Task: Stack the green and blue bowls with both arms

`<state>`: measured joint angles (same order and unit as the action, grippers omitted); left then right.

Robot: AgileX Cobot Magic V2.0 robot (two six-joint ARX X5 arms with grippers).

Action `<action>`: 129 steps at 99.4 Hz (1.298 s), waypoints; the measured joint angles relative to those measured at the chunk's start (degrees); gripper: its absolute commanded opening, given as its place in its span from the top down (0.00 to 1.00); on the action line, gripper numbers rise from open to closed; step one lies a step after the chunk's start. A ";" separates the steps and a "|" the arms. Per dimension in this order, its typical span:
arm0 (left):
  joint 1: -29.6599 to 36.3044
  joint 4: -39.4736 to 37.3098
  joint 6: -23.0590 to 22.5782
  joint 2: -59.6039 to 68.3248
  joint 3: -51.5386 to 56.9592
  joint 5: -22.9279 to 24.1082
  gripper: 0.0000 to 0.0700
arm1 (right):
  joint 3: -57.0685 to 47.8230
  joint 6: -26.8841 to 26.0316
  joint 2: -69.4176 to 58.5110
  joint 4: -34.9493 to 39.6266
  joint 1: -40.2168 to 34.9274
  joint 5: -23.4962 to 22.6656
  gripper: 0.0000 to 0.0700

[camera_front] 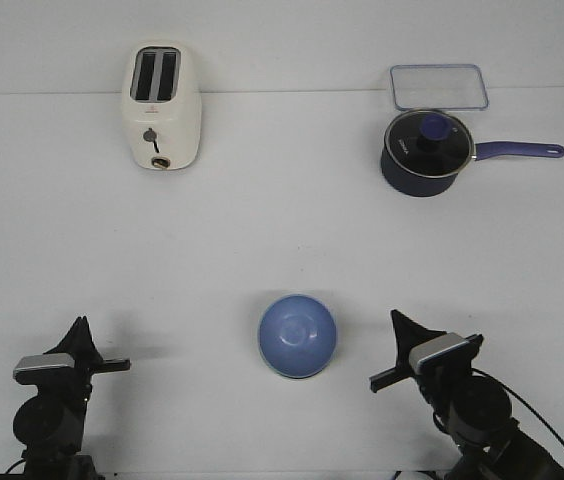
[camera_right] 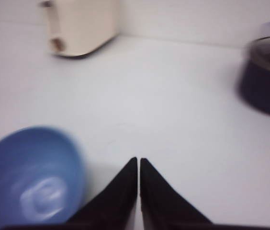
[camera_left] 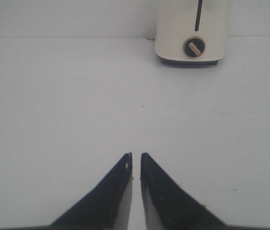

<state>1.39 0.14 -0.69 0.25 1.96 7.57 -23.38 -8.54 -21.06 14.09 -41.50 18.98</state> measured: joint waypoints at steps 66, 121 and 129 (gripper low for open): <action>0.00 -0.04 0.00 0.00 0.00 0.00 0.98 | 22.51 8.66 20.83 -5.18 40.06 -20.35 0.99; 0.00 -0.02 0.00 0.00 0.00 0.00 0.98 | 22.51 9.62 20.94 -8.35 40.04 -20.39 0.99; 0.00 -0.02 0.00 0.00 0.00 0.00 0.98 | 22.51 9.62 20.94 -8.35 40.04 -20.39 0.99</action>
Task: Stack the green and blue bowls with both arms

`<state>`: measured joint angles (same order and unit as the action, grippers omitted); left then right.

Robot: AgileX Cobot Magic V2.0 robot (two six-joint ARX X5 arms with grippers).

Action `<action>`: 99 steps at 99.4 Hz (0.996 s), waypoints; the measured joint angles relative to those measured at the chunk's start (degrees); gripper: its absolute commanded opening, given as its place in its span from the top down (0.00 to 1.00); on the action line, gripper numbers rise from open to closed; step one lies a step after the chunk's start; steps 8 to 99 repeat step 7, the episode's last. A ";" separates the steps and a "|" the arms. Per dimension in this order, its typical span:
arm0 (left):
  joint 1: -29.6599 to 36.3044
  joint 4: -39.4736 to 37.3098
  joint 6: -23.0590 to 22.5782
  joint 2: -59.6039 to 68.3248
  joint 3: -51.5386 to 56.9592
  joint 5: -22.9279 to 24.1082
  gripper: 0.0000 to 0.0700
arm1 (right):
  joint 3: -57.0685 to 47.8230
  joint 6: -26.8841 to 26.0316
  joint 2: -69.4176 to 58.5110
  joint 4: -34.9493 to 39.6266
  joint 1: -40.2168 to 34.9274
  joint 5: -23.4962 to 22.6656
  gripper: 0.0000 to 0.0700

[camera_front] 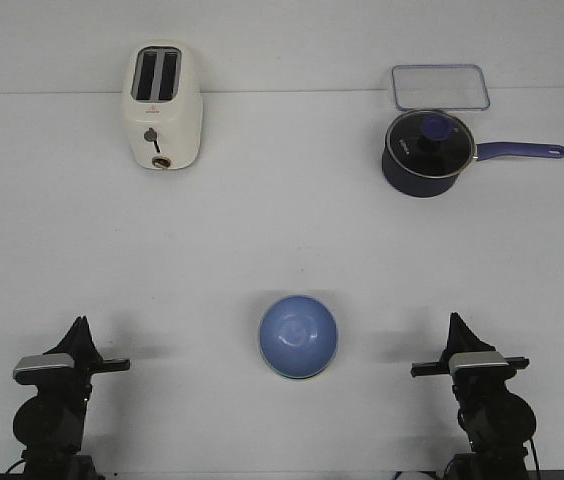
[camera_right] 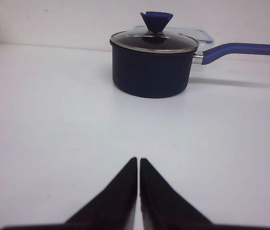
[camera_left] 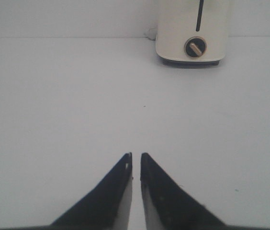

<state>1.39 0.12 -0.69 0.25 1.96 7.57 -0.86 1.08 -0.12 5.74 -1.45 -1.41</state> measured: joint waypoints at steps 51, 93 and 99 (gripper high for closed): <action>0.00 0.00 0.00 0.00 0.00 0.00 0.98 | 0.00 0.00 0.00 0.00 0.00 0.02 0.99; 0.00 0.00 0.00 0.00 0.00 0.00 0.98 | 0.00 0.00 0.00 0.00 0.00 0.02 0.99; 0.00 0.00 0.00 0.00 0.00 0.00 0.98 | 0.00 0.00 0.00 0.00 0.00 0.02 0.99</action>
